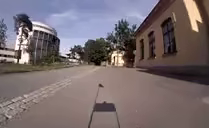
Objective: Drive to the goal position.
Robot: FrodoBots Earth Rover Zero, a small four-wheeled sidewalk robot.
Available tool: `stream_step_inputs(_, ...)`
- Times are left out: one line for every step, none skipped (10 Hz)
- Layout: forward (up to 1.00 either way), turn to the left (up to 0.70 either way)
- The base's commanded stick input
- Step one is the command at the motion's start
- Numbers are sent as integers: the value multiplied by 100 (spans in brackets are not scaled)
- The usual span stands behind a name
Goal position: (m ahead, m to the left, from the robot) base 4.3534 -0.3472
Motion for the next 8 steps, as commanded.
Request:
stream_step_inputs(45, 0)
stream_step_inputs(45, 0)
stream_step_inputs(45, 0)
stream_step_inputs(45, 0)
stream_step_inputs(45, 0)
stream_step_inputs(45, 0)
stream_step_inputs(45, 0)
stream_step_inputs(45, 0)
